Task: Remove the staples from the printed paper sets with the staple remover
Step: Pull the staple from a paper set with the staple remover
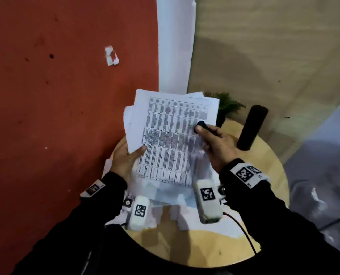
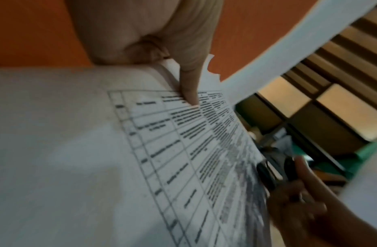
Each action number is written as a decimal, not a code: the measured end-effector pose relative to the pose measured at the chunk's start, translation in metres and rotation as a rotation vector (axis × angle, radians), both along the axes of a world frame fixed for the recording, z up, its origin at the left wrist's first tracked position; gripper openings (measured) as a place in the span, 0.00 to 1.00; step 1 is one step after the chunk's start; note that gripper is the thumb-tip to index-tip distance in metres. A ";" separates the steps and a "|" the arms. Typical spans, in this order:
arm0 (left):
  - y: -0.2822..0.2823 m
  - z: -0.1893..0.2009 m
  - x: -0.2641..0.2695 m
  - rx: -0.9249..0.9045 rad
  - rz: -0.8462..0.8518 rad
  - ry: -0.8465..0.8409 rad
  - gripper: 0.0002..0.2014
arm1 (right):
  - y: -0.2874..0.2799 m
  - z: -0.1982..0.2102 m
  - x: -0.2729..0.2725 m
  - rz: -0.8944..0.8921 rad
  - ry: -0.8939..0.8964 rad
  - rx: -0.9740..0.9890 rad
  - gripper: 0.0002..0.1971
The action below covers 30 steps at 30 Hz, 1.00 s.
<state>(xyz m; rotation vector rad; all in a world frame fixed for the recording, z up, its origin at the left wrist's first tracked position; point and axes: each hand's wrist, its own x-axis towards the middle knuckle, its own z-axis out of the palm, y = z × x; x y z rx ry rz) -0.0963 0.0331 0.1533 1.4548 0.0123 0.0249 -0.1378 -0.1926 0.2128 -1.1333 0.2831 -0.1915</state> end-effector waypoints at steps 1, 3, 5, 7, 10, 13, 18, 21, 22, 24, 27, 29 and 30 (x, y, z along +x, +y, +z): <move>0.010 -0.011 0.006 0.051 0.062 0.007 0.18 | 0.003 -0.012 0.000 0.021 0.066 -0.047 0.07; 0.035 -0.031 0.024 0.193 0.138 0.049 0.17 | -0.003 -0.035 -0.004 0.045 0.205 -0.078 0.07; 0.062 -0.061 0.043 0.382 0.146 0.151 0.17 | -0.016 -0.062 -0.010 0.055 0.326 -0.024 0.04; 0.082 -0.091 0.051 0.493 0.162 0.271 0.18 | -0.031 -0.090 -0.021 0.020 0.432 0.047 0.10; 0.098 -0.129 0.061 0.675 0.166 0.420 0.20 | -0.050 -0.132 -0.040 0.018 0.585 -0.038 0.13; 0.110 -0.149 0.070 0.974 0.069 0.502 0.27 | -0.066 -0.174 -0.058 0.108 0.716 -0.217 0.21; 0.116 -0.163 0.085 1.112 0.102 0.565 0.34 | -0.079 -0.223 -0.071 0.179 0.777 -0.356 0.24; 0.101 -0.156 0.087 1.244 0.205 0.535 0.39 | -0.079 -0.236 -0.068 0.225 0.810 -0.433 0.24; 0.091 -0.151 0.086 1.318 0.237 0.486 0.40 | -0.080 -0.239 -0.067 0.236 0.815 -0.442 0.24; 0.057 -0.143 0.088 1.365 0.206 0.336 0.34 | -0.082 -0.244 -0.064 0.255 0.825 -0.442 0.22; -0.011 -0.143 0.090 1.308 -0.007 0.124 0.24 | -0.087 -0.250 -0.059 0.263 0.846 -0.430 0.24; -0.055 -0.154 0.087 1.215 -0.188 0.123 0.21 | -0.090 -0.255 -0.057 0.262 0.864 -0.416 0.28; -0.076 -0.160 0.084 1.163 -0.262 0.161 0.21 | -0.091 -0.256 -0.057 0.254 0.865 -0.399 0.28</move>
